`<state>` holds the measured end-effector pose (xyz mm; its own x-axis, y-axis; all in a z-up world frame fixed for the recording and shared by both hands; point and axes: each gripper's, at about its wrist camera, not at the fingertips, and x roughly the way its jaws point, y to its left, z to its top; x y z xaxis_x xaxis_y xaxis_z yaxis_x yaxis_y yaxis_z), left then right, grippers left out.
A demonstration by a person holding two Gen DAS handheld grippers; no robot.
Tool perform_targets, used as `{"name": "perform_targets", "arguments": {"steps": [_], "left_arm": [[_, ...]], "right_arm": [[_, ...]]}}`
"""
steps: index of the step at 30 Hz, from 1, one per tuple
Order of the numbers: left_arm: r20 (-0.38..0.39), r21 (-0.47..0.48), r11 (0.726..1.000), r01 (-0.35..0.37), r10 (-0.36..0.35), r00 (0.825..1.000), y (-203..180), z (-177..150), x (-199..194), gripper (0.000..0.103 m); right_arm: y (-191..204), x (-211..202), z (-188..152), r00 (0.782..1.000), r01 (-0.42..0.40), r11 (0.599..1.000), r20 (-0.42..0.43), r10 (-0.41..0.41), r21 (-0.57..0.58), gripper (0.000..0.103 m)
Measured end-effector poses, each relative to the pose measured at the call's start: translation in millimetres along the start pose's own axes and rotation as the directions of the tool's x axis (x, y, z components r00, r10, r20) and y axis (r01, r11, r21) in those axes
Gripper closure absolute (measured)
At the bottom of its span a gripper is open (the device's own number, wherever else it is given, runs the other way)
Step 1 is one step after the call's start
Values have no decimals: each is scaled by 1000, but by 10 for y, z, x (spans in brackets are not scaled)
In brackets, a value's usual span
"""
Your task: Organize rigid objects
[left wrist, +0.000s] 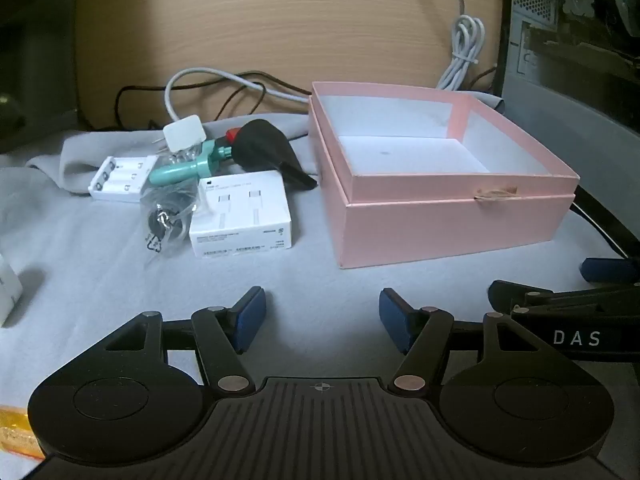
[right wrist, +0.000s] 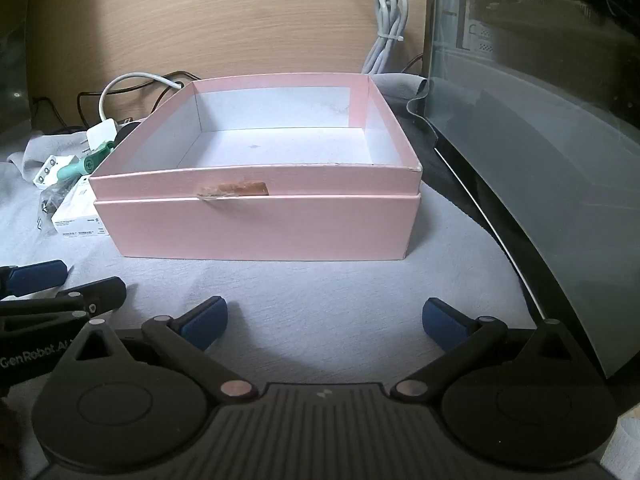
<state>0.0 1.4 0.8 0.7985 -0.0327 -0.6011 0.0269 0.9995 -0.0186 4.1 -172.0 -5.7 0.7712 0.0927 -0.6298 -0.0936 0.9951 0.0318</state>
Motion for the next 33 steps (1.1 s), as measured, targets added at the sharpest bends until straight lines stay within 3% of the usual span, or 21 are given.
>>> {"name": "perform_targets", "arguments": {"steps": [33], "left_arm": [[-4,18,1000,-14,14,1000,-12,-1,3,34]], "right_arm": [[4,9,-2,1000,-2,1000,0,2,-2,0]]}}
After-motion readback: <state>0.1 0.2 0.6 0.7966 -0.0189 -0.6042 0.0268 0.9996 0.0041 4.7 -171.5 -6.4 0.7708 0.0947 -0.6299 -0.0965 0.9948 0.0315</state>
